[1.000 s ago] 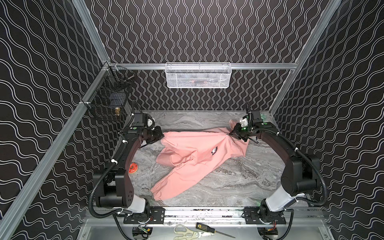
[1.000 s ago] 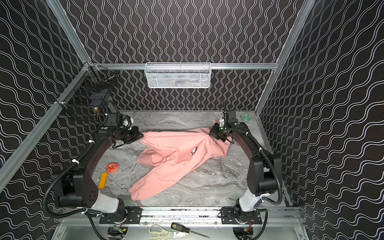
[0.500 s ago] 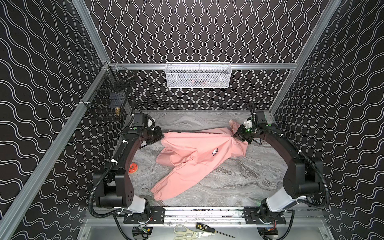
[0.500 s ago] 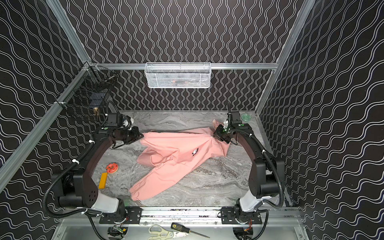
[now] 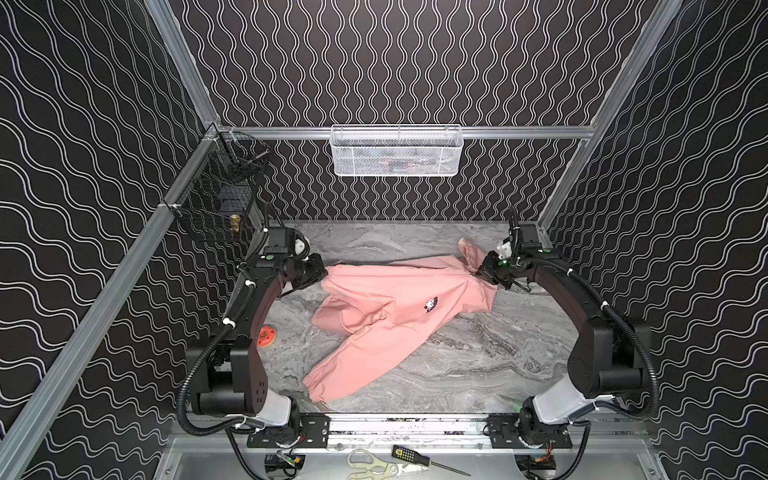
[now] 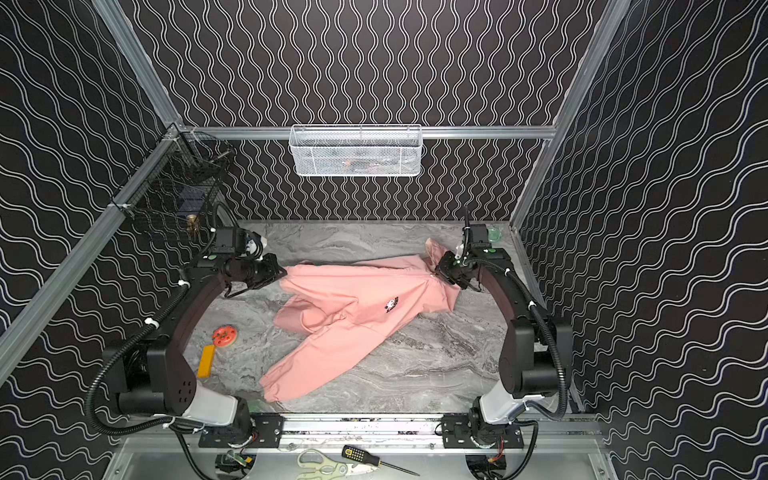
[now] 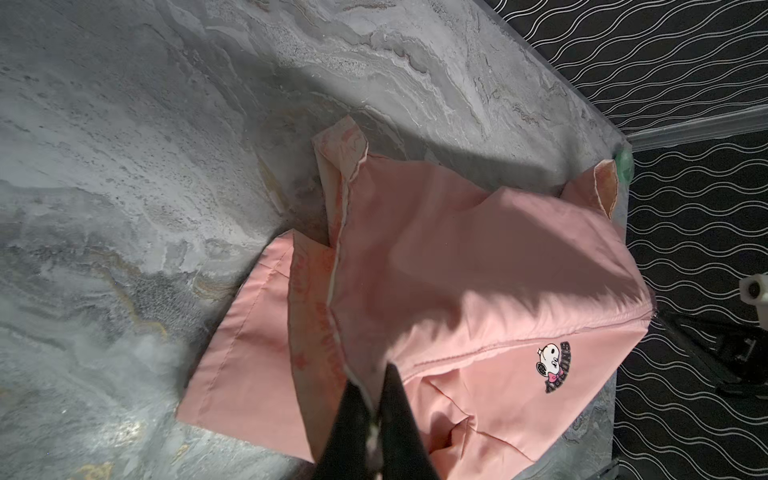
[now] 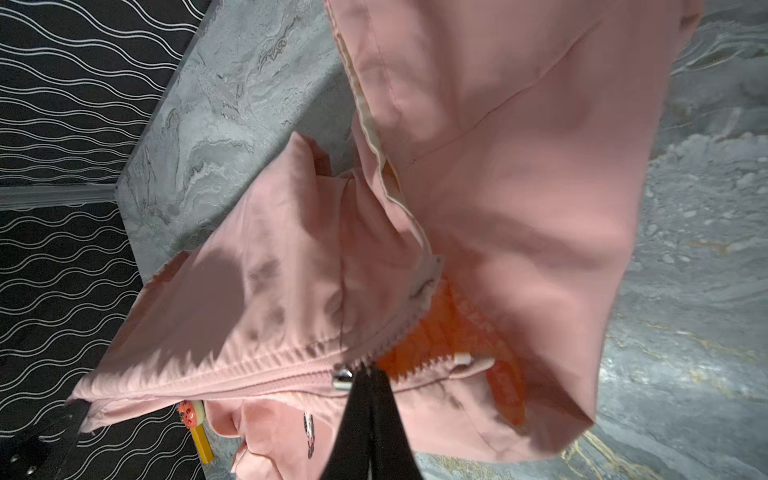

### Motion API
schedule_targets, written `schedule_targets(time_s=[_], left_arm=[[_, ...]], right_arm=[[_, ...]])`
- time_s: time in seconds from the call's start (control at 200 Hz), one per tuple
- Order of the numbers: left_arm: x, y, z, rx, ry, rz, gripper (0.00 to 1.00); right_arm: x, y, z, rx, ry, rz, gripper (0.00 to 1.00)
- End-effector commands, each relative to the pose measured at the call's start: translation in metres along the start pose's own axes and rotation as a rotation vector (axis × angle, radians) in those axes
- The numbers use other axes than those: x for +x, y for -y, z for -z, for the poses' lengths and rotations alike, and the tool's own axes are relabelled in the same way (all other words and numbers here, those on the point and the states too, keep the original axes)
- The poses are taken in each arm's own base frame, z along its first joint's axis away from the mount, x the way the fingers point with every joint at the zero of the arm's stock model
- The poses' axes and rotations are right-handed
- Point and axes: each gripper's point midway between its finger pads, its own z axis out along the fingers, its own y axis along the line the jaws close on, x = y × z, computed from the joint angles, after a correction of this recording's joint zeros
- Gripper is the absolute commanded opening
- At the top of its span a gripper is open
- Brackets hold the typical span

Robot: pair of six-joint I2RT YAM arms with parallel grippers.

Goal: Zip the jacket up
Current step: 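Pull the slider farther with the right gripper while the left gripper holds the hem, then lift the jacket off the table with both grippers holding hem and slider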

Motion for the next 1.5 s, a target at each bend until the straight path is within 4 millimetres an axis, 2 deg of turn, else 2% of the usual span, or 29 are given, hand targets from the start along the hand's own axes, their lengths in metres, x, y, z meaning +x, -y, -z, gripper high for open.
schedule_targets(time_s=[0.0,0.235,0.255,0.39,0.641,0.821,0.901,0.966,1.026,1.081,1.131,1.191,1.276,1.326,1.371,1.381,1.426,1.431,1.496], left_arm=[[-0.004,-0.005,0.0,-0.024,0.02,-0.025,0.0],[-0.004,-0.005,-0.001,-0.021,0.017,-0.029,0.0],[-0.009,-0.012,0.002,-0.031,0.029,-0.01,0.0],[-0.009,-0.013,0.001,-0.03,0.028,-0.007,0.0],[-0.01,-0.013,-0.001,-0.02,0.024,-0.004,0.0],[-0.013,-0.007,-0.002,0.011,0.031,-0.007,0.0],[-0.018,-0.002,-0.003,0.041,0.043,-0.007,0.0],[-0.028,0.004,-0.002,0.073,0.066,0.001,0.0],[-0.048,0.012,0.001,0.105,0.113,0.01,0.0],[-0.076,0.023,0.004,0.155,0.17,0.036,0.0],[-0.11,0.037,0.01,0.217,0.243,0.063,0.0],[-0.159,0.064,0.024,0.319,0.345,0.085,0.0],[-0.228,0.106,0.052,0.475,0.492,0.097,0.0],[-0.266,0.135,0.082,0.586,0.583,0.094,0.0],[-0.291,0.16,0.111,0.681,0.656,0.077,0.0],[-0.296,0.165,0.118,0.701,0.671,0.072,0.0],[-0.31,0.185,0.149,0.778,0.733,0.042,0.0],[-0.311,0.187,0.153,0.786,0.742,0.036,0.0],[-0.317,0.207,0.188,0.866,0.8,-0.013,0.0]], right_arm=[[-0.004,0.011,0.005,0.044,0.025,-0.005,0.0],[-0.011,0.019,0.01,0.053,0.039,-0.022,0.0],[-0.011,0.02,0.01,0.055,0.039,-0.024,0.0],[-0.014,0.024,0.012,0.068,0.048,-0.031,0.0],[-0.015,0.024,0.012,0.051,0.044,-0.04,0.0],[-0.013,0.017,0.01,0.005,0.033,-0.041,0.0],[-0.016,0.005,0.011,-0.055,0.031,-0.031,0.0],[-0.022,-0.012,0.014,-0.132,0.038,-0.017,0.0],[-0.036,-0.033,0.021,-0.222,0.068,-0.007,0.0],[-0.054,-0.055,0.034,-0.317,0.102,-0.001,0.0],[-0.075,-0.075,0.047,-0.41,0.136,0.003,0.0],[-0.105,-0.101,0.069,-0.526,0.187,0.005,0.0],[-0.148,-0.138,0.112,-0.72,0.274,0.018,0.0],[-0.17,-0.16,0.144,-0.827,0.327,0.037,0.0],[-0.182,-0.176,0.168,-0.898,0.363,0.066,0.0],[-0.187,-0.183,0.18,-0.924,0.383,0.086,0.0],[-0.195,-0.197,0.202,-0.973,0.414,0.122,0.0],[-0.196,-0.202,0.21,-0.987,0.423,0.136,0.0],[-0.196,-0.224,0.247,-1.055,0.462,0.212,0.0]])
